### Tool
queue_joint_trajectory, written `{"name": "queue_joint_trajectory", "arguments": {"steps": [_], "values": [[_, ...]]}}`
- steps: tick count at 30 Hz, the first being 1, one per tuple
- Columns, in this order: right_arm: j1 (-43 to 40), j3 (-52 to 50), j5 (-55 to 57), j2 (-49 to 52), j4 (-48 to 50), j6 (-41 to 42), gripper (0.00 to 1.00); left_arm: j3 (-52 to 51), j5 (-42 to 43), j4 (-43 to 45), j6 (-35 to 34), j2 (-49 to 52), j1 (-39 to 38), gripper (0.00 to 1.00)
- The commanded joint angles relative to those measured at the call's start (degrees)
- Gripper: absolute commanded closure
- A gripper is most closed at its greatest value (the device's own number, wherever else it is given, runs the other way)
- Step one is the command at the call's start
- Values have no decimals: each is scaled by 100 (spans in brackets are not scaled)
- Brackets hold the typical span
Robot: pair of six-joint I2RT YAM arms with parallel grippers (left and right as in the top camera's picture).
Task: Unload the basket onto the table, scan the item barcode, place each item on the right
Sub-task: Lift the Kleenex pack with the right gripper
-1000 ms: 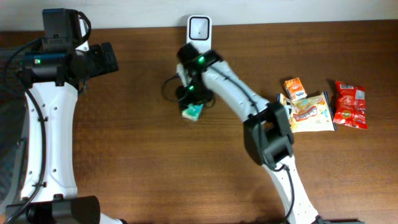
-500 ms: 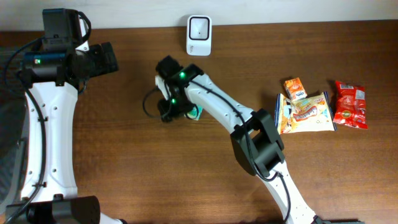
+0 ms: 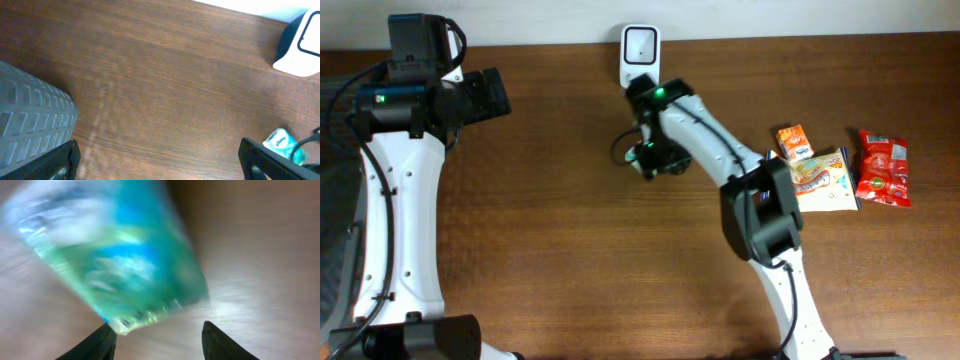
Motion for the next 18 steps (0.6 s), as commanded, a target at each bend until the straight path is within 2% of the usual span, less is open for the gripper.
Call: {"name": "queue_joint_trajectory", "arguments": {"steps": [1,3,9,13,15,18], "values": [[-407,0,1062,-52,221,350,44,-22,0,7,31,13,7,1],[-601,0,822,-55,404,350,42,-22,0,7,31,13,7,1],[-800,295,-1113,-79,629,-35,41,-22,0,7,31,13,7,1],[-800,354,-2575,-79,623,796,43,-22,0,7,31,13,7,1],[-765,354,-2892,-79,623,1239,42,-22,0,7,31,13,7,1],[-597,354,-3073,-79,643,1355,42,-22,0,7,31,13,7,1]]}}
